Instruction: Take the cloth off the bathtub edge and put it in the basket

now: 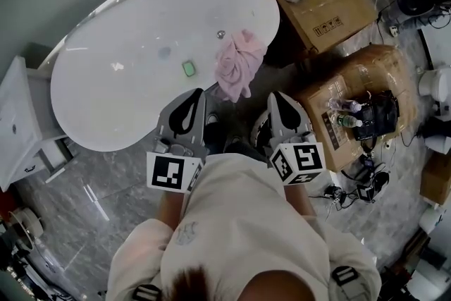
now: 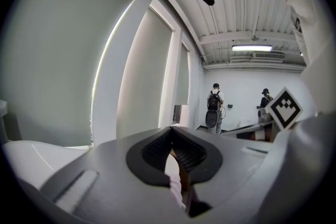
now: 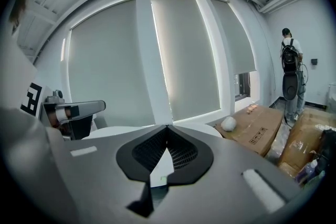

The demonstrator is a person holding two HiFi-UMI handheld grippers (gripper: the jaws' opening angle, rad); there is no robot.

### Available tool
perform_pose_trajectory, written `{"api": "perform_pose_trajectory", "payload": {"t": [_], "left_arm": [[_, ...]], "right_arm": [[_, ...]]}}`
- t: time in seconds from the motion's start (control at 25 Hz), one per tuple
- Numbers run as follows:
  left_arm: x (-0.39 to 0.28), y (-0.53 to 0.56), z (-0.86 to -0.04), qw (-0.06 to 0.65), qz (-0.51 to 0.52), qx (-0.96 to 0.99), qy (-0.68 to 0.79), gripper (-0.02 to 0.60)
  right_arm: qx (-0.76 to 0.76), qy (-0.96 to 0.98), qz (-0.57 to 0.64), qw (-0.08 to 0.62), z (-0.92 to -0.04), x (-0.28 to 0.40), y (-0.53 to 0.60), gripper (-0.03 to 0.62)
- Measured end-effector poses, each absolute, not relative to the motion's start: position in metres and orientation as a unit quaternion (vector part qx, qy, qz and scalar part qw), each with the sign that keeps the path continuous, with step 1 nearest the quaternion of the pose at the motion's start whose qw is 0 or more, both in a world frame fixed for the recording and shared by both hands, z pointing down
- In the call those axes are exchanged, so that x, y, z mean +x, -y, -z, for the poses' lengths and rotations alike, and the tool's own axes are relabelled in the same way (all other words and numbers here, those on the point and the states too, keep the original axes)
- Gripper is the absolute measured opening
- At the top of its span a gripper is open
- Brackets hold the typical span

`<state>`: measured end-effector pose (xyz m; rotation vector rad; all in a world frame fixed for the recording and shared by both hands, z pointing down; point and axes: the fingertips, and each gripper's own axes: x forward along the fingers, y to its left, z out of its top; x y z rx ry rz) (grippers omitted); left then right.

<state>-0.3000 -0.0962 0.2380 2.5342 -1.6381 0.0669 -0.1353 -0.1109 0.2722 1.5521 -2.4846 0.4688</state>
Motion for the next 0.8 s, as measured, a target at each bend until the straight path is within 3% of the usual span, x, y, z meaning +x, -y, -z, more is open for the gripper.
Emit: {"api": "perform_pose_trajectory", "payload": {"t": [0.32, 0.8], "left_arm": [[-0.322, 0.110, -0.250, 0.074, -0.023, 0.839, 0.538, 0.049], [-0.303, 0.154, -0.253, 0.090, -0.017, 0.842, 0.532, 0.049]], "right_arm": [[0.529, 0.829, -0.158, 0.090, -0.277, -0.152, 0.123, 0.000], [0.530, 0.826, -0.168, 0.095, -0.280, -0.135, 0.163, 0.000]]}}
